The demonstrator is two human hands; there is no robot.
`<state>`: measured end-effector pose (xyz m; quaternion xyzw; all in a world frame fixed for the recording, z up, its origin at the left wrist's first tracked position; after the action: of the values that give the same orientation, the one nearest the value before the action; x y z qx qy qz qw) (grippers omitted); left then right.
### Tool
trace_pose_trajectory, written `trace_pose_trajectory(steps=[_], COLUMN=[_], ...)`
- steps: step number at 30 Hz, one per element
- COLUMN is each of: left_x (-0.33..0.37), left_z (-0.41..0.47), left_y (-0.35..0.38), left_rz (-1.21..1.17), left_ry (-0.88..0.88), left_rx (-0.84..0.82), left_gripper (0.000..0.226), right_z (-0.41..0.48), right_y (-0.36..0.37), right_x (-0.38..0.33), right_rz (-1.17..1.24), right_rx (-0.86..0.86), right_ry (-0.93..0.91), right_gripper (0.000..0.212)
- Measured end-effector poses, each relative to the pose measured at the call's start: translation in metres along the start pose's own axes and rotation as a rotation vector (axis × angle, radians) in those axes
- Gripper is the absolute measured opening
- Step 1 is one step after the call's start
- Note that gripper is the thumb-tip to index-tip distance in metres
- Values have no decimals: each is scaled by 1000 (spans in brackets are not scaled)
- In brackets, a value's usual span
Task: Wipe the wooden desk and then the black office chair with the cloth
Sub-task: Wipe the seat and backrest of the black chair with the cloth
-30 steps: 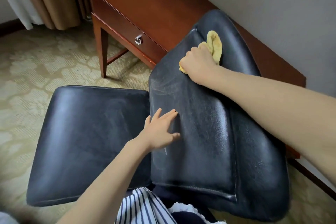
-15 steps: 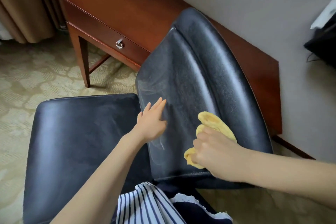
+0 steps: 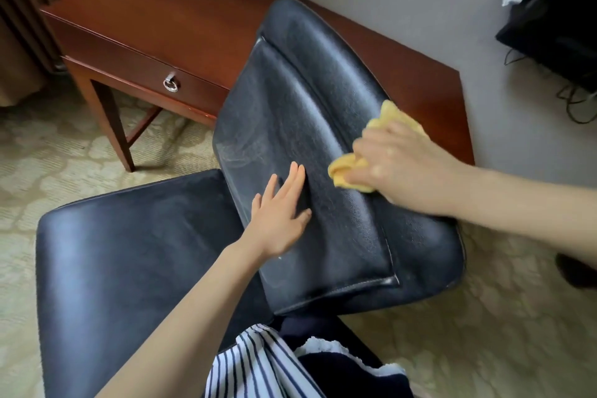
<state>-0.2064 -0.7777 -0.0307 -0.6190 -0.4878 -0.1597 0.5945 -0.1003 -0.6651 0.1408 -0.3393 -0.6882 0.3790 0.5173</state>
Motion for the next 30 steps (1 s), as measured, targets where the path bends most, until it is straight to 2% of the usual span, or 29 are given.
trace_pose_trajectory(steps=[2,4,7,10,13,15,16,20,24,26,30], left_x=[-1,2,6,10,12,11,10,10,15,19,22], left_z=[0,-1,0,1,-1,-2,-2,-3,1,8,25], left_y=[0,1,0,-2,-1,0,0,-6,-18,-24,-38], left_rz=[16,30,76,104,105,104,100,33,-30,-46,-31], left_ry=[-9,-19,-28,-34,-35,-23,-15,25,54,71,81], left_rx=[-6,-14,-14,7,41,64,76,178,313,294,247], left_gripper=[73,73,73,71,69,67,66,57,48,55,65], right_z=[25,52,89,100,81,61,50,4,-33,-46,-59], right_y=[2,5,6,11,18,18,18,15,7,4,3], right_x=[18,36,57,64,51,35,26,-13,-43,-49,-48], right_rz=[-88,-64,0,8,-5,13,17,-55,36,45,24], right_rx=[-120,-158,-132,-69,-34,41,79,120,18,-35,-2], right_ry=[63,150,295,366,288,192,167,176,108,79,-2], right_gripper=[23,29,31,27,26,46,49,25,28,29,29])
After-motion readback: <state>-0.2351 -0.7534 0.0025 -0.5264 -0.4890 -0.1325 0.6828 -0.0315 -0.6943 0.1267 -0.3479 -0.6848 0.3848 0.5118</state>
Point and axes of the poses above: each hand's wrist, its own z-axis towards the middle knuckle, its own y-axis out of the palm, x = y × z, the point moved 1 cm from there along z, towards the middle knuckle, and after that the axes turned 5 degrees about -y, right-handed, at the moved point
